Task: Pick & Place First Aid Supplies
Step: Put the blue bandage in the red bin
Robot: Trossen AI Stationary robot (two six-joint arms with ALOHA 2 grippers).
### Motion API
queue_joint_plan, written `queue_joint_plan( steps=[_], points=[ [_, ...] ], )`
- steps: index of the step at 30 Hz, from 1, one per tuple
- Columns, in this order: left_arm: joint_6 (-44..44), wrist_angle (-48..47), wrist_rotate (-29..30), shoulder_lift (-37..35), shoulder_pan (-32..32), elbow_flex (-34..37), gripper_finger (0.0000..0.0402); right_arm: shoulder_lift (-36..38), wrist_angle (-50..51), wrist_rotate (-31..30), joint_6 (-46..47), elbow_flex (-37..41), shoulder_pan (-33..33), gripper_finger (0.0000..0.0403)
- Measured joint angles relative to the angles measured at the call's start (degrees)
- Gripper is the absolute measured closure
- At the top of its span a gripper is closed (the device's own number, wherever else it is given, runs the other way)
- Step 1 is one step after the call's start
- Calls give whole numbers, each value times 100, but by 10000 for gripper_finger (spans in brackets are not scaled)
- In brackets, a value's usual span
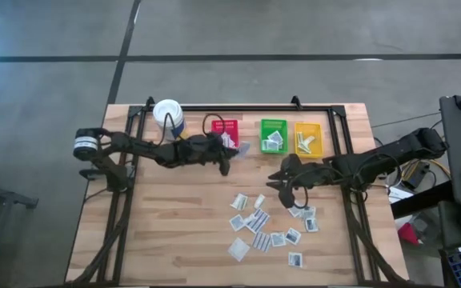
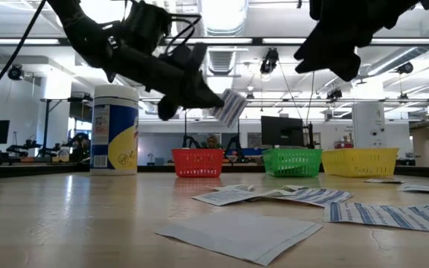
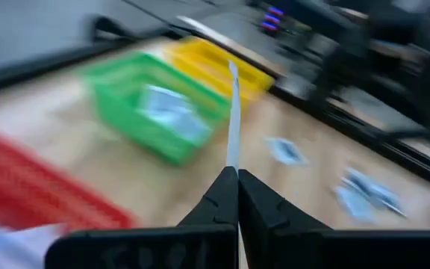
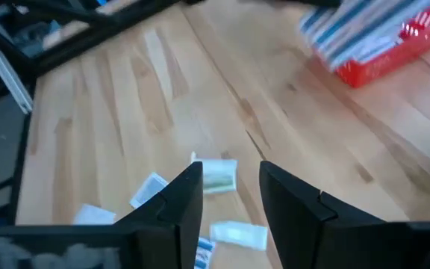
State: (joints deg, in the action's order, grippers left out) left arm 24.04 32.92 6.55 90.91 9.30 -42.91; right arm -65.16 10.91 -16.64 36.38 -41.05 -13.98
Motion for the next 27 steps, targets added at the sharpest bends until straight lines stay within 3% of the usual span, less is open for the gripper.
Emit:
queue_joint_plan(
  steps=[4,18,27],
  points=[
    [17,6,720,0,150,67,401,-72,26,4,-6,51,0,280],
    [21,-202,2296,49,308,218,401,-68,-1,4,-13,76,0,287],
    [344,-157,2450,504,365,218,401,-66,-41,0,-13,76,0,291]
  ],
)
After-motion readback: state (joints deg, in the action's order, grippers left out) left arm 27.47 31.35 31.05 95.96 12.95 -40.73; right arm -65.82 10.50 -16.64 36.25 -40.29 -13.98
